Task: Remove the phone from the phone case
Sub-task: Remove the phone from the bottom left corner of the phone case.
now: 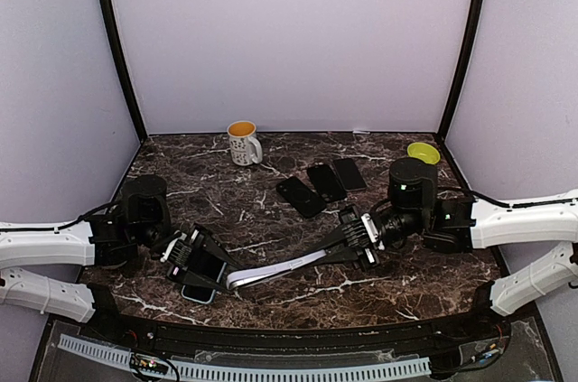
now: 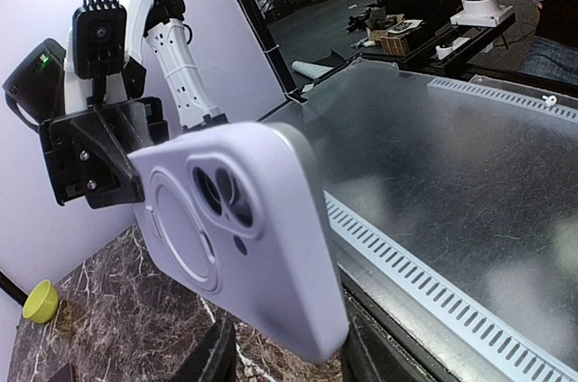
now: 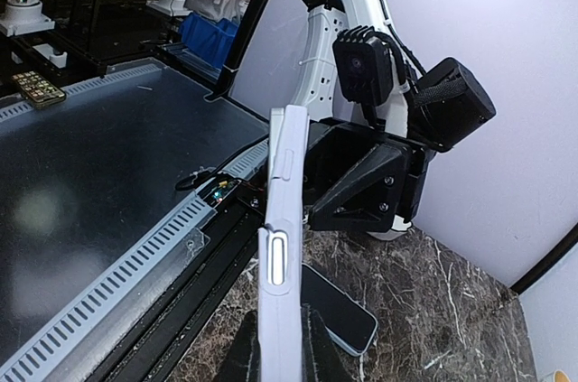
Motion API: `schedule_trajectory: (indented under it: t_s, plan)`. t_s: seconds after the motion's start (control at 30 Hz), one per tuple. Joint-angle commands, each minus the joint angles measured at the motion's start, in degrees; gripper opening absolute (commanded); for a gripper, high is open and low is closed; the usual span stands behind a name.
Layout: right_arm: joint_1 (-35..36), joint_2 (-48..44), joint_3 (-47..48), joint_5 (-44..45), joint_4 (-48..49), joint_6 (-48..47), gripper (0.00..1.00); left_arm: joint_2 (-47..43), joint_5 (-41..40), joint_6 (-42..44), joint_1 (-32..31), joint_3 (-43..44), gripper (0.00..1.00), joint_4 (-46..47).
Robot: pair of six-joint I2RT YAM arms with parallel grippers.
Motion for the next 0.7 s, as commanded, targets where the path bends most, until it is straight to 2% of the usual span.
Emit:
schedule_trajectory:
  t_s: [0.0,0.23,0.67]
  plan:
    - [-0.2,-1.0,2.2,0.4,3.6,-1.2,0.0,-0.8,0.1,0.7,-0.3,1.6,0.43,-0.6]
    - [-0.2,-0.9,2.0,0.3,3.9,-1.5,0.0,-0.8,0.6,1.0,-0.4,1.7,0.39,-1.2]
    - [1.4,3.2,5.3,-9.7,1.1,0.2,0.0,0.4,3.7,1.6,-1.6,2.8,0.29,-2.2]
